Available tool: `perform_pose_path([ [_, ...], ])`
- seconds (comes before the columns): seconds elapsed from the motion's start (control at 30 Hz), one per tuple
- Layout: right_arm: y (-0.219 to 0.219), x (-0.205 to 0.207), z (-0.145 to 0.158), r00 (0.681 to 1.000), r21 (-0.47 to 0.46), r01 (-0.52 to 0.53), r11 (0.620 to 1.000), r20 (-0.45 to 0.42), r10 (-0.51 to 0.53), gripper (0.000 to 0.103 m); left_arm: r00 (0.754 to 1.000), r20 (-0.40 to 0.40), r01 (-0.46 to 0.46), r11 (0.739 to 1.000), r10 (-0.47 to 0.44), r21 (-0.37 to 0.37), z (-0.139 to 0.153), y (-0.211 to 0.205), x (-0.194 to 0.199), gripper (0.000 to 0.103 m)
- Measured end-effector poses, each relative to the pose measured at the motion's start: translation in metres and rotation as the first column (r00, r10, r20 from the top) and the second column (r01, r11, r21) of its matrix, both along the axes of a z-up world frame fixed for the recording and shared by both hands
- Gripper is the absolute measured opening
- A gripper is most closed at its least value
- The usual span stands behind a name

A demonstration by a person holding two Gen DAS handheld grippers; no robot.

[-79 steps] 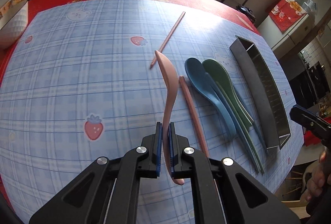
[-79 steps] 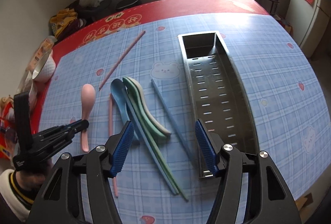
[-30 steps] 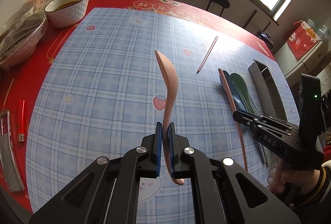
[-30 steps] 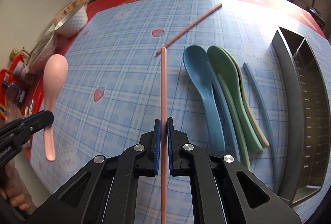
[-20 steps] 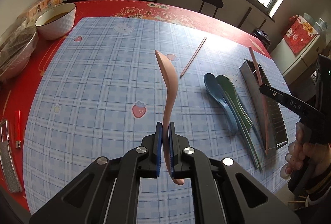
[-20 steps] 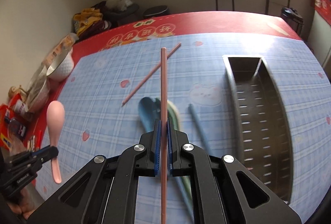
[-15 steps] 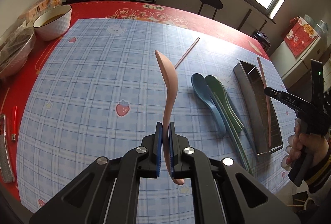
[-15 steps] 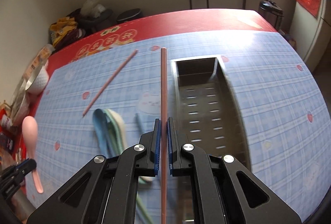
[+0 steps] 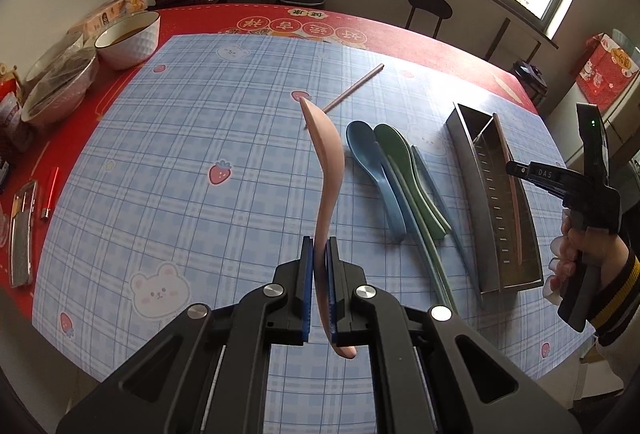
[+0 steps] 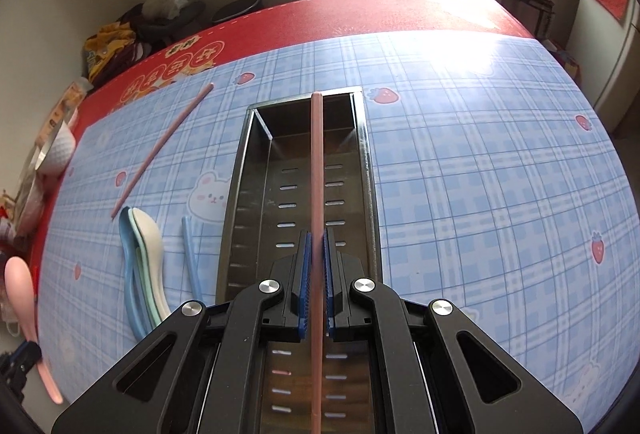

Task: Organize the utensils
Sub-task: 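Lower the pink chopstick into the steel holder and open the right tool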

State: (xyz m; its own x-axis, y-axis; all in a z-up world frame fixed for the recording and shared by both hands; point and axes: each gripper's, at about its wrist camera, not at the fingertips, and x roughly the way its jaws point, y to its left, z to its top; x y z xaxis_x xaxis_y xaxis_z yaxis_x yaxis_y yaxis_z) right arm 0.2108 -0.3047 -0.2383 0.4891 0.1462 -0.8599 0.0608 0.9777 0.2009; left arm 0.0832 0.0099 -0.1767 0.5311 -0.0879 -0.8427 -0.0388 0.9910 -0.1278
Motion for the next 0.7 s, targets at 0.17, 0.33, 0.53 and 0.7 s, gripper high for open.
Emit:
perform_pose_path([
  [0.17, -0.004, -0.001, -0.001, 1.0, -0.013, 0.001, 1.0, -0.011, -0.001, 0.006, 0.999, 0.017, -0.031, 0.999, 0.032, -0.004, 0.008, -0.003, -0.01, 0.006],
  [0.33, -0.009, -0.003, 0.003, 1.0, -0.024, 0.009, 1.0, -0.007, -0.009, 0.006, 0.998, 0.029, -0.055, 0.998, 0.055, -0.018, 0.014, -0.002, -0.014, 0.006],
  [0.53, -0.012, -0.003, 0.005, 1.0, -0.034, 0.007, 0.999, -0.005, -0.007, 0.007, 0.997, 0.045, -0.055, 0.998, 0.056, -0.029, 0.022, -0.003, -0.009, 0.006],
  [0.7, -0.018, -0.007, 0.01, 1.0, -0.021, 0.026, 0.999, -0.002, -0.026, 0.008, 0.998, 0.062, -0.021, 0.999, 0.023, -0.032, 0.026, -0.011, -0.002, 0.006],
])
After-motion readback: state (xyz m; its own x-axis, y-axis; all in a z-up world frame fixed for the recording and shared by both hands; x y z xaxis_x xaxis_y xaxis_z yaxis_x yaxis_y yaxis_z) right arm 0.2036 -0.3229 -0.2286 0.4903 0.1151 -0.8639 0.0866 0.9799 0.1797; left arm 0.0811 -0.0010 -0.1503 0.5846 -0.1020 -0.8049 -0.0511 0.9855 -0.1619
